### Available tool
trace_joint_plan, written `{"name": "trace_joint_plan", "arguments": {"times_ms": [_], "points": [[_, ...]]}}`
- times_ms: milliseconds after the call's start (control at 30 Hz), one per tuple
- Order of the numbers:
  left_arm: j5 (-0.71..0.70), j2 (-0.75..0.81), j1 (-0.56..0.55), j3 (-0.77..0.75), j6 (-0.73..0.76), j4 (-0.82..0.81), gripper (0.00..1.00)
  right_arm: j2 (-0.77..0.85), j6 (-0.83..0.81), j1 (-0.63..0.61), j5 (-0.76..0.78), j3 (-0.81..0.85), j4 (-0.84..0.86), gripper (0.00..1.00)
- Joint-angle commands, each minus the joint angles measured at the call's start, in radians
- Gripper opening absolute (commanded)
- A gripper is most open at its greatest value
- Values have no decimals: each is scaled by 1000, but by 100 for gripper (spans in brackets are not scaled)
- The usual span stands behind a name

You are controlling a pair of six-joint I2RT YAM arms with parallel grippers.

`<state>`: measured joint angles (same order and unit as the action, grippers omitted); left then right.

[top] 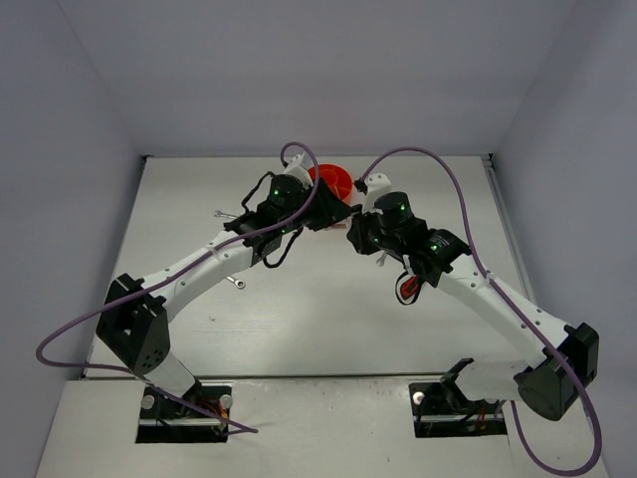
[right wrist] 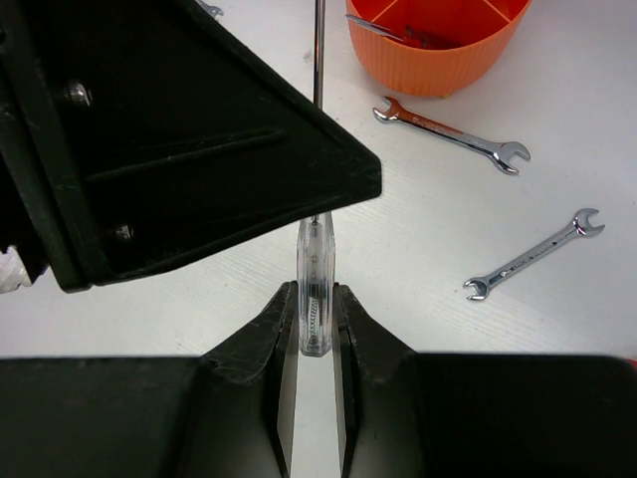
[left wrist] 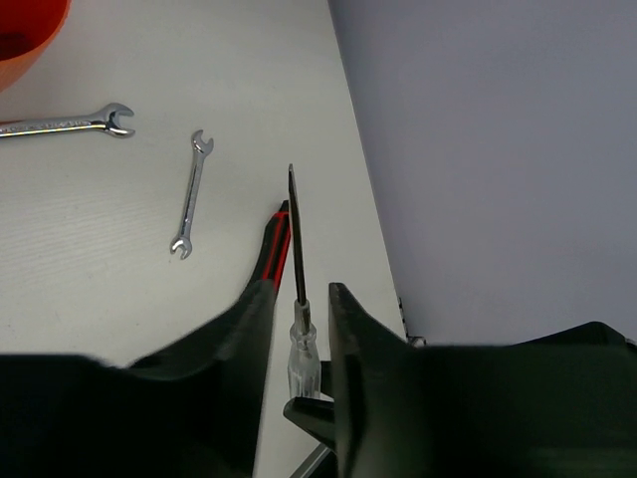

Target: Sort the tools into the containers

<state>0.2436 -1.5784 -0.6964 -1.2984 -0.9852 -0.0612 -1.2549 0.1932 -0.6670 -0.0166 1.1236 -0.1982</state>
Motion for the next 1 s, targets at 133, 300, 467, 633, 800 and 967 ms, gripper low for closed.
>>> {"name": "trace_joint_plan", "arguments": {"times_ms": [133,300,467,633,800,967], "points": [[-19,14,-2,-61,6,-104,0,11,6,7,-2,22,54,9],[-130,-2,-2,-56,13,-148,0,23,8,28,31,31,51,69],[-308,-62,-2,-81,20,-192,0,85,11,80,72,18,49,79],[-483,-148,-1,-127,35,-226,0,172,-1,104,143,-25,42,83],[-660,-271,0,-212,50,-285,0,245,2,109,186,-67,14,85],[-765,-365,3,-270,61,-338,0,323,13,115,215,-104,-12,87]]}}
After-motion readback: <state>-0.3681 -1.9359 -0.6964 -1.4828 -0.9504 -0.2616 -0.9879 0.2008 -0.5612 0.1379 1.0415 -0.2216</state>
